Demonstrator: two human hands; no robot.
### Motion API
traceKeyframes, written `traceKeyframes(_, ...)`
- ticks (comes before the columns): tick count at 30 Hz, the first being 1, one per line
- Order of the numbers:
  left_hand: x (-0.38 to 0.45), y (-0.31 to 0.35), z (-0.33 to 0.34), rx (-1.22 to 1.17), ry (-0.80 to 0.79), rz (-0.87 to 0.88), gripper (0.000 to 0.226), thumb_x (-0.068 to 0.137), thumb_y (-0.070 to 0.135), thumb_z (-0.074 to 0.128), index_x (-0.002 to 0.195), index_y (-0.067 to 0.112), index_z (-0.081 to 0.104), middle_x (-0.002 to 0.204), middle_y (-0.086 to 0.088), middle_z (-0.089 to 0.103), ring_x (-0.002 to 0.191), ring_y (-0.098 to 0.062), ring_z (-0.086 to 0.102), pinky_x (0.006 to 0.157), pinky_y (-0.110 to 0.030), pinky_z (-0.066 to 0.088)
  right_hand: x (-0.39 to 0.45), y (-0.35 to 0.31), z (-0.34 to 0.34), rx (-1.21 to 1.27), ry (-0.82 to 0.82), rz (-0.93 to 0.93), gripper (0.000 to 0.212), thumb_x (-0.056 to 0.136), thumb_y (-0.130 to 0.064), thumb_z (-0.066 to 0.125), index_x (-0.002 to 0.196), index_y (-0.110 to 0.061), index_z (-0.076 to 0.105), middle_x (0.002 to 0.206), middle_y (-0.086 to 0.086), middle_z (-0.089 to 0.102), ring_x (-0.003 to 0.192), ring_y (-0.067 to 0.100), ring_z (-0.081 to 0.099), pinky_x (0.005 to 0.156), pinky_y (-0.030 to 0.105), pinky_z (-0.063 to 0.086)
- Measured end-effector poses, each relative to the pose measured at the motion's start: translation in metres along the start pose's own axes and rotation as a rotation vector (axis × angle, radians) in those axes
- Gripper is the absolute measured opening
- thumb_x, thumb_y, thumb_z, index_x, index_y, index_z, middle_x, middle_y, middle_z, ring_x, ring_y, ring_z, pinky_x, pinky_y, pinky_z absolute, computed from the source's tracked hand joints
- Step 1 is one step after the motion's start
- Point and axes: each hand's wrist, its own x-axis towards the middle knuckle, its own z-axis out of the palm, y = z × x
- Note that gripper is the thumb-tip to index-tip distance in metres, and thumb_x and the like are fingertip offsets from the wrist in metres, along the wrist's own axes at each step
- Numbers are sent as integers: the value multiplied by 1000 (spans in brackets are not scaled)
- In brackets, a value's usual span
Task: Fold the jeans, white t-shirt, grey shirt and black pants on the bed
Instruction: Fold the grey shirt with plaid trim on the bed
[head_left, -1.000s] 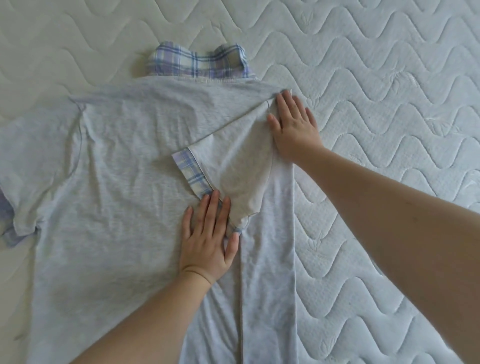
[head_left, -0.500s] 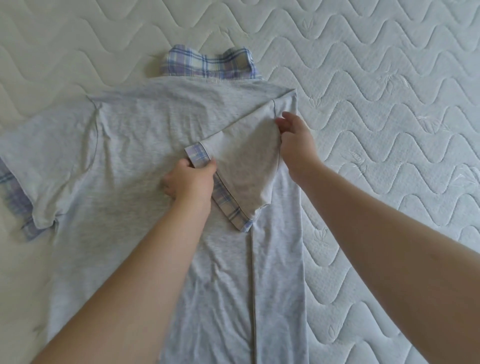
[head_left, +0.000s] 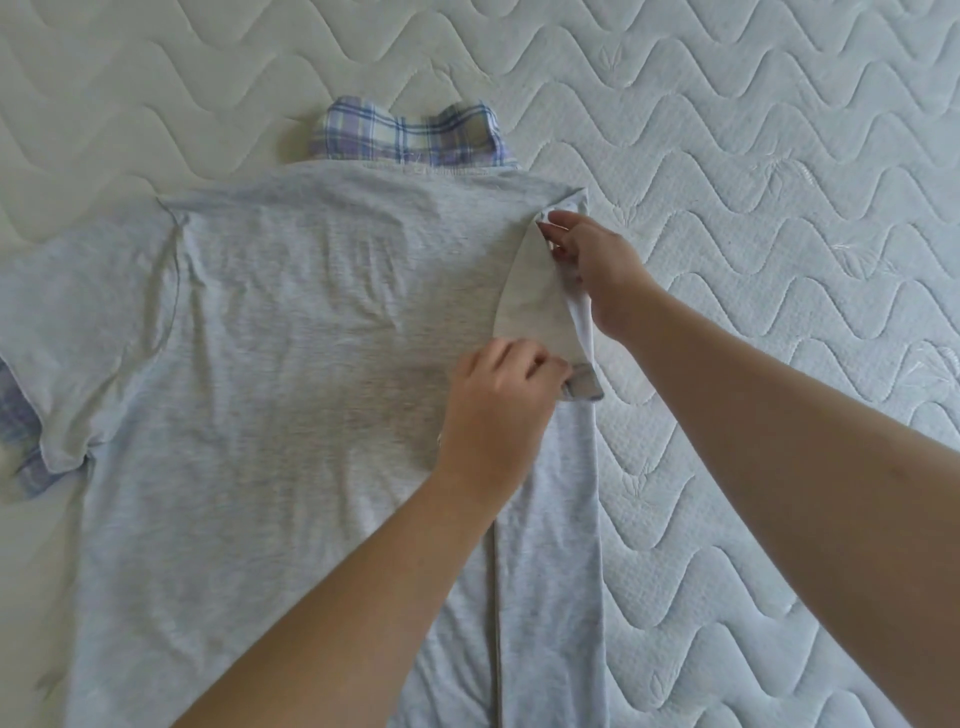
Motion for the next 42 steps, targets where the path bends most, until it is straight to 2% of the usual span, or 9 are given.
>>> traceKeyframes(3,-7,0,16,85,-33,61,24,70,0,69,85,18,71,88,1,65,83,-22,62,75,-38,49,6,3,-2,-219,19,-88,28,96,-31,56,122,-25,66,110,-8,69,101,9,63,89,24,49)
traceKeyframes(9,-19,-8,37,110,-102,84,25,61,-5,72,74,16,69,88,1,64,85,-23,62,80,-39,50,18,5,4,-294,144,-174,28,88,-27,70,115,-22,66,98,-16,68,92,0,63,85,24,53)
traceKeyframes(14,-30,-7,38,-62,-142,37,15,84,12,69,98,9,72,107,-5,67,103,-24,64,88,-37,51,23,1,9,-605,304,-319,21,88,-23,67,108,-20,62,100,-7,64,95,11,59,89,33,49)
traceKeyframes(18,-39,-12,22,-219,13,-97,24,95,16,53,112,10,69,119,-4,65,115,-21,60,97,-35,48,-1,10,3,-695,398,-417,21,92,-23,63,113,-18,61,108,-1,61,101,18,56,86,30,44)
traceKeyframes(22,-53,-24,14,3,-105,-293,51,100,34,35,146,15,44,155,-7,38,144,-25,33,115,-43,29,-64,51,0,-743,297,-619,33,99,-17,49,130,-11,58,122,6,63,113,24,58,96,35,42)
traceKeyframes(25,-77,-30,23,199,-249,-170,62,101,43,30,155,13,26,163,-6,19,151,-23,16,119,-45,24,-108,100,2,-1051,117,-578,52,104,-27,40,152,-11,31,158,8,32,147,21,25,120,37,18)
traceKeyframes(29,-95,-34,33,320,-196,-41,64,100,38,38,156,13,21,164,-5,15,152,-21,13,121,-43,22,-115,123,-4,-1069,31,-532,55,106,-30,33,156,-17,15,164,1,8,152,14,2,120,26,-6)
traceKeyframes(37,-122,-20,43,406,-169,-2,63,102,39,32,156,9,18,165,-8,13,152,-21,13,122,-40,17,-143,132,-13,-1073,8,-560,53,106,-25,28,156,-13,17,164,2,14,151,15,7,123,32,6)
traceKeyframes(42,-121,-11,45,329,-329,-59,65,97,40,37,154,9,27,163,-8,18,151,-21,15,121,-41,19,-159,140,-19,-1033,-90,-474,55,104,-20,29,156,-12,14,165,1,10,151,16,8,119,26,6)
